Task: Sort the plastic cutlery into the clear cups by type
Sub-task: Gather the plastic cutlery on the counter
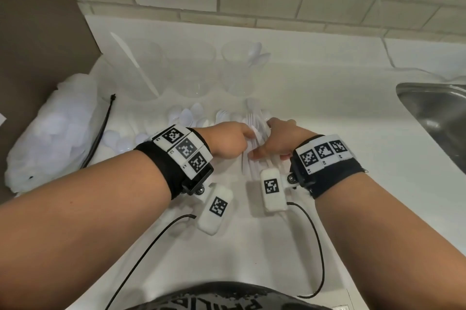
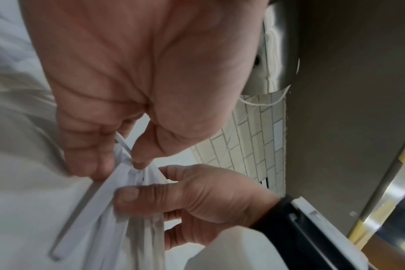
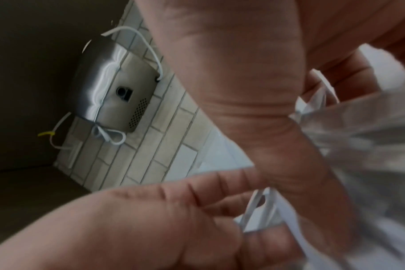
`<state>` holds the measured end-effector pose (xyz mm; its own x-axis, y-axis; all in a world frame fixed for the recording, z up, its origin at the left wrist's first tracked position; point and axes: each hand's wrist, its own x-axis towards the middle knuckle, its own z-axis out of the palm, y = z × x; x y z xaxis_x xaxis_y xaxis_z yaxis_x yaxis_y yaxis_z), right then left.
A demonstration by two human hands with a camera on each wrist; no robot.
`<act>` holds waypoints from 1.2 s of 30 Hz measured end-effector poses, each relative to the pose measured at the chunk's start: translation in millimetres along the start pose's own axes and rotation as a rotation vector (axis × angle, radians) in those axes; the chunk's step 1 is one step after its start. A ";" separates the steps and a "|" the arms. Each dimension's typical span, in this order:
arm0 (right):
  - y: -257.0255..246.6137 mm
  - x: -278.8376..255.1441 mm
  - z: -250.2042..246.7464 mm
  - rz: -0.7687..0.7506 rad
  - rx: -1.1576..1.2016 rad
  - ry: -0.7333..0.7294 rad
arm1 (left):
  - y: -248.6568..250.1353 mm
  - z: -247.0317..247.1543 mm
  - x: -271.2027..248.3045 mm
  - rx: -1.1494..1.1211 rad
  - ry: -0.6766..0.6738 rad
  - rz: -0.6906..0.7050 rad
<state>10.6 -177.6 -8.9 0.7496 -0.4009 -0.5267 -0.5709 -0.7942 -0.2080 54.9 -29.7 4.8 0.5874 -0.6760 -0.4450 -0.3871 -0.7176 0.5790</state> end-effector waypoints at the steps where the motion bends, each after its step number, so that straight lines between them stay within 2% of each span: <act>1: -1.7 1.1 0.5 -0.001 0.017 -0.006 | -0.9 0.9 1.2 -0.053 0.009 -0.001; 5: -4.2 2.0 -2.5 0.047 0.067 0.028 | -1.2 1.7 1.4 -0.273 0.104 -0.054; 8: -3.9 2.3 -2.4 0.074 0.077 0.065 | -0.1 1.2 0.4 -0.184 0.103 -0.063; 14: 1.8 -2.6 -4.2 -0.006 0.182 0.153 | 5.1 7.9 -1.3 -0.070 0.074 -0.076; 16: 3.7 -2.8 -3.2 0.019 0.184 0.140 | 4.6 7.5 0.8 -0.005 0.104 -0.060; 20: -2.2 -1.0 -0.3 0.047 0.167 0.123 | 2.4 4.7 6.2 0.099 0.047 -0.052; 24: -10.4 1.3 -4.4 0.042 0.019 0.096 | -2.7 -2.3 4.1 -0.077 0.063 -0.109; 26: -13.6 1.1 -5.4 0.048 -0.021 0.031 | -2.8 -2.3 3.0 -0.180 0.076 -0.134; 28: -17.7 -0.8 -3.3 0.024 -0.002 -0.004 | 0.0 0.6 2.1 -0.254 0.016 -0.127; 31: -24.9 -2.9 0.1 0.019 -0.022 0.035 | -1.8 4.3 5.1 -0.356 -0.050 -0.132; 36: -33.3 1.9 3.8 0.074 -0.151 0.044 | -4.9 2.8 10.7 -0.352 -0.076 -0.143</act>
<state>29.8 -150.2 -6.1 0.7229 -0.4779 -0.4990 -0.5710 -0.8199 -0.0420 61.1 -34.0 -4.7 0.5581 -0.5930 -0.5805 -0.0292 -0.7131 0.7004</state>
